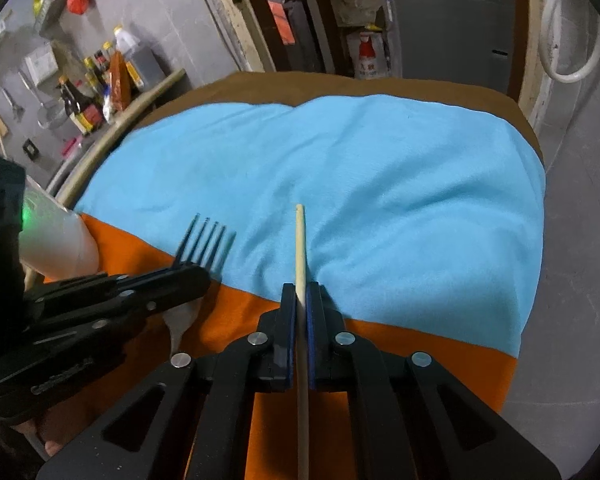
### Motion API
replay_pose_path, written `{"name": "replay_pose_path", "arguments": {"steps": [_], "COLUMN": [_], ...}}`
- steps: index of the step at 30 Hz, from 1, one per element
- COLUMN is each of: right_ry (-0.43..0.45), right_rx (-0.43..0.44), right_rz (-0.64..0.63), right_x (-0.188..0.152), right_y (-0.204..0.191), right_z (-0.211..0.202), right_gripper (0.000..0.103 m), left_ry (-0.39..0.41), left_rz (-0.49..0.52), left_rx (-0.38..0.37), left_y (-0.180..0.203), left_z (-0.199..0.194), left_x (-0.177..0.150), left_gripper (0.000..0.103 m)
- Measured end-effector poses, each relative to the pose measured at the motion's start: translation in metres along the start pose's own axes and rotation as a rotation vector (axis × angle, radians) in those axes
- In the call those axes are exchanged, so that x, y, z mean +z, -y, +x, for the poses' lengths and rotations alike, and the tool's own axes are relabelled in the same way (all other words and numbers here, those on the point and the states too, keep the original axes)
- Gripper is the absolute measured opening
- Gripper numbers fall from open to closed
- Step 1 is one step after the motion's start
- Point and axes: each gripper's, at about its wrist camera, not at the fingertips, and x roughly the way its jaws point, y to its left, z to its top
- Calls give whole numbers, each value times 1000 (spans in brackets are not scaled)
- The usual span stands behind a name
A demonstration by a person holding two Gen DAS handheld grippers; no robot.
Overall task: Organize utensils
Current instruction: 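Grasp the steel fork with the left tool while the right tool grasps the wooden chopstick, then lift the fork and chopstick up and carry both over the white caddy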
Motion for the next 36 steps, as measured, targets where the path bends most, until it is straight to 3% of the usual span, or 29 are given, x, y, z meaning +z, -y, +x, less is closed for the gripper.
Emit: {"name": "replay_pose_path", "arguments": {"steps": [5,9,15,27,36], "right_ry": [171,387,618,876,1026], "right_rx": [58,114,160,258,340], "right_rz": [34,29,59,6,31], "right_x": [-23,-35,-35,4,38], "right_y": [-7,-21,-51,-141,-198], "right_z": [-27,-64,-105,-146,-132], "right_gripper": [2,2,2,2,2], "left_ry": [159,285,445,611,777], "left_rz": [40,57,85,95,41], "left_rx": [37,66,89,107,262], "left_y": [10,15,16,-32,-118], "left_z": [-40,-73,-127,-243,-323], "left_x": [-17,-31,-39,-24,-2], "left_gripper": [1,1,1,1,1]}}
